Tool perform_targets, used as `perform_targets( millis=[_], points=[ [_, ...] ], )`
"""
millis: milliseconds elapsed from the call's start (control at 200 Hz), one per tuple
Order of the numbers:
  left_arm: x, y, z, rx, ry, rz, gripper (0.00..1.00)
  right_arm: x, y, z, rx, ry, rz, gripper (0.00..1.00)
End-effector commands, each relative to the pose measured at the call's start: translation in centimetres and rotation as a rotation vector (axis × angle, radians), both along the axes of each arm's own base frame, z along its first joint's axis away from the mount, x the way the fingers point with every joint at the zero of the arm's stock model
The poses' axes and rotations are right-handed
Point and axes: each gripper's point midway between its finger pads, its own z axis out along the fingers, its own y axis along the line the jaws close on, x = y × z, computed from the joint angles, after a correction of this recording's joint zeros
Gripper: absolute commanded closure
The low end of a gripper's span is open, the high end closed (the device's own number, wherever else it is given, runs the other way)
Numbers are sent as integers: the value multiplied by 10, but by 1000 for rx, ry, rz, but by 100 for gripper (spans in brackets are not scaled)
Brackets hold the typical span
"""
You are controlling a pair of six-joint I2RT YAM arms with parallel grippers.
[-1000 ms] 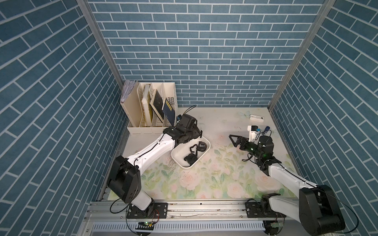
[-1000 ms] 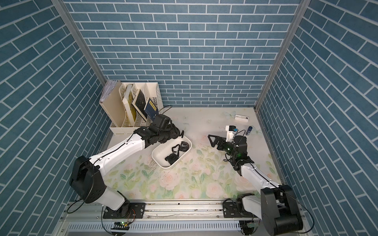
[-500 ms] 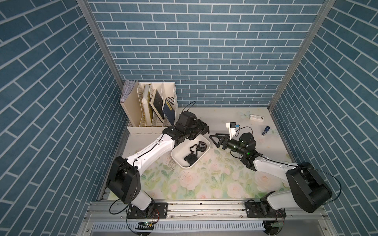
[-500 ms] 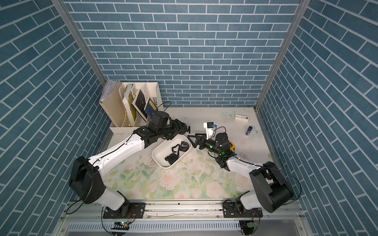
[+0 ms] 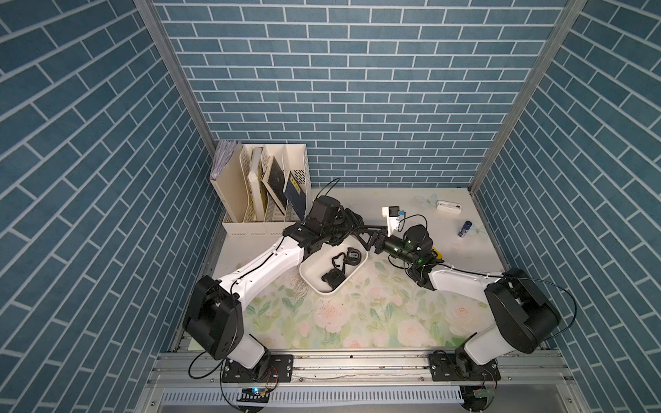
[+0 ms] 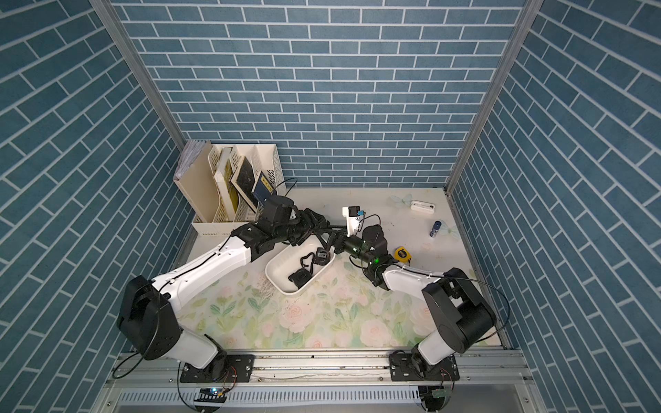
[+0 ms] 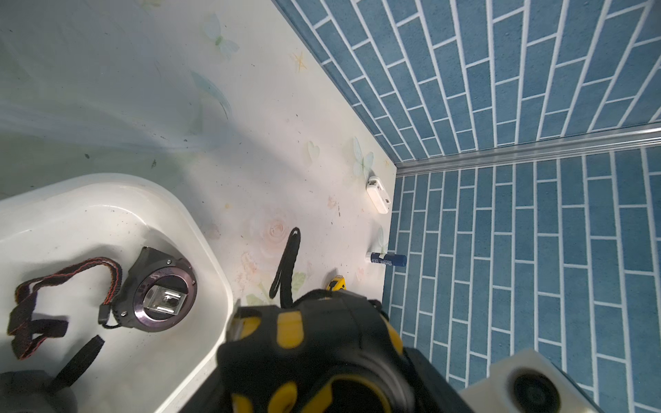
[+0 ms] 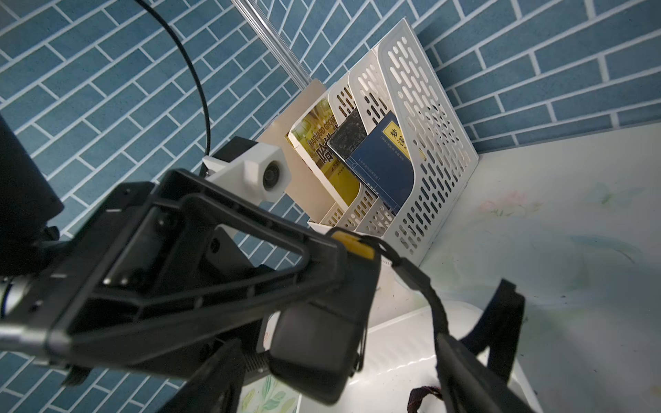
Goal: Take the tape measure out of the storage box
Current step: Place the tape measure at the center of the board.
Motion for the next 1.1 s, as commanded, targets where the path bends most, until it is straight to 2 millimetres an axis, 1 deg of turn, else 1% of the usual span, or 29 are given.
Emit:
perform_targets(
  millis=[0,185,285,425,600,635,680,710,745,780,815,950,1020,1095],
  points=[
    [-2,-3,21,-48,-59,-9,100,6,7,14,20,-58,-22,15],
    [-6,-5,23,-76,-48,-8,100,12,16,12,20,-59,-28,21],
    [-7,-7,23,-78,-46,-13,100,14,21,12,29,-61,-26,28],
    [-10,-8,22,-80,-44,-17,100,18,24,12,29,-59,-31,47],
    [-10,-9,24,-86,-56,-25,100,19,28,11,30,-47,-24,76],
    [-10,-8,25,-83,-61,-22,92,19,28,10,28,-44,-26,80],
    [-10,-7,27,-79,-68,-16,79,19,27,10,24,-39,-30,86],
    [-10,-5,28,-78,-74,-12,74,18,26,8,18,-36,-33,88],
    [-10,-4,31,-76,-83,-9,66,19,23,7,12,-34,-44,89],
    [-10,-3,33,-73,-91,-6,53,18,21,7,7,-33,-53,91],
    [-10,-1,35,-72,-96,0,44,18,18,5,1,-28,-68,92],
    [-11,9,43,-36,-142,13,16,17,-1,2,-38,-26,-139,94],
    [-12,16,45,-25,-155,27,6,17,-14,2,-54,-27,-182,94],
    [-12,22,47,-20,-166,40,2,18,-30,0,-78,-22,-228,95]
  ],
)
